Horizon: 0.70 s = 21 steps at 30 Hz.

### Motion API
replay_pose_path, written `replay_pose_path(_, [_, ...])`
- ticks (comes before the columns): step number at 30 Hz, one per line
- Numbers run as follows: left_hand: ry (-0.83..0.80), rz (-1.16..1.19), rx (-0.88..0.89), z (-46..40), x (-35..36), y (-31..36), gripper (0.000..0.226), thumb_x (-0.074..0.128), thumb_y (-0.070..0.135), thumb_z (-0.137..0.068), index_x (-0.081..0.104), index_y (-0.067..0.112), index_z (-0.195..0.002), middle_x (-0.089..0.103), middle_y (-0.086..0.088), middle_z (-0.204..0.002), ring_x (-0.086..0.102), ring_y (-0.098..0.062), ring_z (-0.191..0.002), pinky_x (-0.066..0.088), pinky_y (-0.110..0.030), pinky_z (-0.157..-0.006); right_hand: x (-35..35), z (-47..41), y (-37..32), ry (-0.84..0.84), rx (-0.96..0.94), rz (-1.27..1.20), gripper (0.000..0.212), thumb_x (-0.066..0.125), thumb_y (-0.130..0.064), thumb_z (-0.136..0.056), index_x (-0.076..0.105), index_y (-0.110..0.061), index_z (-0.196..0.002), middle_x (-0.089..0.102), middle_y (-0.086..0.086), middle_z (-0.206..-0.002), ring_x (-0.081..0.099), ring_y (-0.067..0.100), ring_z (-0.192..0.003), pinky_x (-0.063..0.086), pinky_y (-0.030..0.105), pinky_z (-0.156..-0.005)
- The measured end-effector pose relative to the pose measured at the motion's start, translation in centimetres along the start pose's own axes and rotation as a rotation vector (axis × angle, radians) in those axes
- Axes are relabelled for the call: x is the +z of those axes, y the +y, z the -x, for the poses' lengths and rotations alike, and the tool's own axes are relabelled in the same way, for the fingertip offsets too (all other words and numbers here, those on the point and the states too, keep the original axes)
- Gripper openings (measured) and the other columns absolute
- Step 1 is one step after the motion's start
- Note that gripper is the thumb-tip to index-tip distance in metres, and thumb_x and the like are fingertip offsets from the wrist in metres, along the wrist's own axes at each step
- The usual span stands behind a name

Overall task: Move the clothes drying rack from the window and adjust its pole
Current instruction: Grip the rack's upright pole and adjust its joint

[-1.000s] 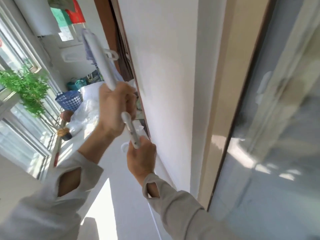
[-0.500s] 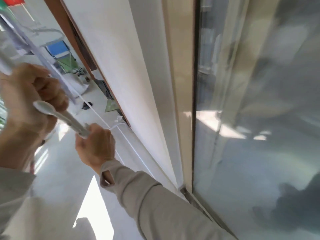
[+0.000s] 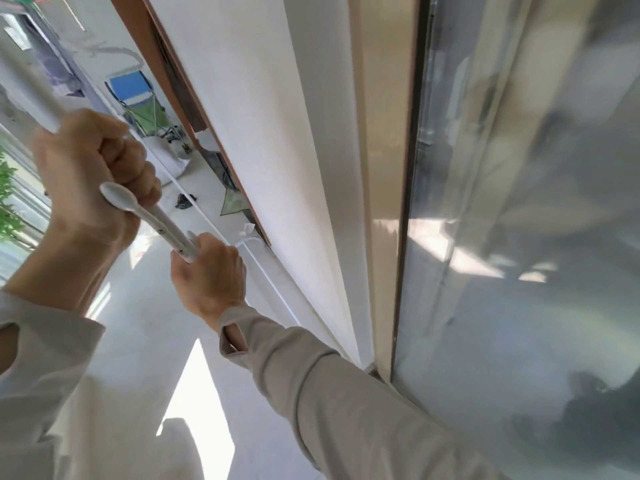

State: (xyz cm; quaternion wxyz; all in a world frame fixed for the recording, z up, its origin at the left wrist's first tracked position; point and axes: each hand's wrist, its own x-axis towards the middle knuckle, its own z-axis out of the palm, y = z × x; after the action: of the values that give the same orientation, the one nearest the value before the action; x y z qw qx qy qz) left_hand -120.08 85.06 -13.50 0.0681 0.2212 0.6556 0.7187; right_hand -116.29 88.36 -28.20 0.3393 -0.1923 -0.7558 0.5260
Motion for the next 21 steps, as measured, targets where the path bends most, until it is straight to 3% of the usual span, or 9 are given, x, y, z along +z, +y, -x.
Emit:
replay_pose_path(2, [0.072,0.034,0.056,1.3,0.9,0.9,0.042,0.039,0.011,-0.088,0.01,0.021,-0.06,0.012,0.007,-0.043,0.01,-0.013,-0.038,0.013,-0.021,-0.041,0.2,0.2,-0.2,-0.012,0.006,0.005,0.028,0.049,-0.04,-0.087,0.054,-0.014,-0.075,0.067,0.015,-0.07,0.053,0.038,-0.06,0.047,0.039,-0.058])
replay_pose_path(5, [0.094,0.064,0.094,2.3,2.1,1.4,0.045,0.04,0.005,-0.083,0.02,0.025,-0.047,0.019,0.01,-0.037,0.013,-0.011,-0.034,0.015,-0.018,-0.041,0.1,0.3,-0.1,-0.012,0.025,0.006,0.026,0.052,-0.035,-0.087,0.043,-0.021,-0.068,0.063,0.012,-0.064,0.043,0.03,-0.057,0.036,0.034,-0.056])
replay_pose_path(9, [0.054,0.038,0.076,2.5,2.6,1.5,0.053,0.043,0.004,-0.084,0.029,0.027,-0.039,0.025,0.01,-0.036,0.018,-0.009,-0.032,0.019,-0.017,-0.04,-0.6,0.0,0.3,-0.04,0.024,0.015,0.027,0.045,-0.036,-0.082,0.036,-0.025,-0.059,0.039,-0.009,-0.052,0.043,0.026,-0.056,0.031,0.03,-0.056])
replay_pose_path(13, [0.058,0.004,0.131,2.5,2.1,1.7,0.052,0.048,0.005,-0.081,0.032,0.027,-0.037,0.028,0.009,-0.036,0.02,-0.013,-0.033,0.021,-0.024,-0.042,-0.7,-0.1,-0.2,-0.097,0.055,-0.028,0.028,0.038,-0.042,-0.078,0.041,-0.023,-0.058,0.047,-0.006,-0.055,0.051,0.027,-0.059,0.035,0.032,-0.055])
replay_pose_path(21, [0.082,-0.075,0.134,2.6,1.6,1.7,0.052,0.051,0.012,-0.081,0.041,0.025,-0.032,0.035,0.008,-0.036,0.029,-0.012,-0.033,0.029,-0.027,-0.043,-1.6,0.1,-1.2,-0.165,0.112,-0.025,0.029,0.042,-0.037,-0.079,0.04,-0.018,-0.057,0.046,0.001,-0.054,0.045,0.027,-0.055,0.036,0.036,-0.051])
